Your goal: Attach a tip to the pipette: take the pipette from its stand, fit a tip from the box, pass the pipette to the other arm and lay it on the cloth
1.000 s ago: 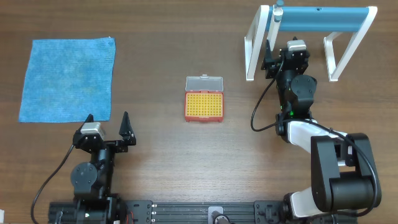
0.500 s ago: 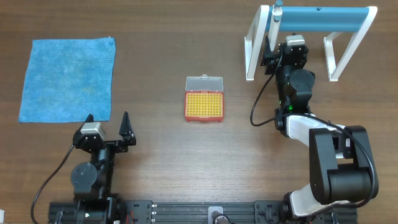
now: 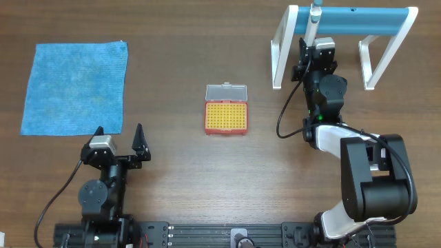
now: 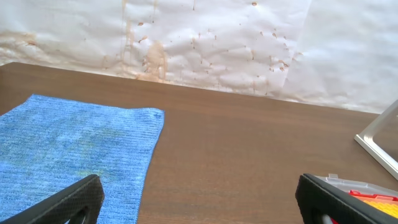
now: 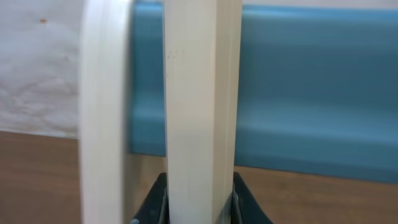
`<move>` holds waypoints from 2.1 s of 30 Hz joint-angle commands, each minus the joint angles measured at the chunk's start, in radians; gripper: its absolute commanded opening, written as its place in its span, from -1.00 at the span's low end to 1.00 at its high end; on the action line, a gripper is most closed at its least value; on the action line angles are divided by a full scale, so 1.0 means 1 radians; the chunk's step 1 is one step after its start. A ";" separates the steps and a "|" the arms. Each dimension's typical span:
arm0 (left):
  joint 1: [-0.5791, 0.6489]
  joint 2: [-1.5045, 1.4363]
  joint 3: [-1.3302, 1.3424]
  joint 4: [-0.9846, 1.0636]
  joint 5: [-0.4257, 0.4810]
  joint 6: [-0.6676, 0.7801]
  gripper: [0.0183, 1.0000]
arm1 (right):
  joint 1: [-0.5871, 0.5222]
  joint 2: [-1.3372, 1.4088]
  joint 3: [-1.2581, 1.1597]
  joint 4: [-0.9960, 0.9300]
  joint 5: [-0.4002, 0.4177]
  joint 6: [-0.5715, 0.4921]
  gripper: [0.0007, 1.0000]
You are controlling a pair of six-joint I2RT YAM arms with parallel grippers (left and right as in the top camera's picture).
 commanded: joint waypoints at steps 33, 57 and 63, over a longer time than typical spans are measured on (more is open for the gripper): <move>0.000 -0.007 -0.002 -0.007 -0.008 0.009 1.00 | 0.280 -0.217 -0.269 0.314 -0.219 0.247 -0.84; 0.000 -0.007 -0.002 -0.006 -0.007 0.009 0.99 | 0.467 0.118 -0.077 0.314 -0.220 0.233 -0.84; 0.000 -0.007 -0.002 -0.006 -0.007 0.009 0.99 | 0.476 0.153 -0.072 0.314 -0.220 0.229 -0.84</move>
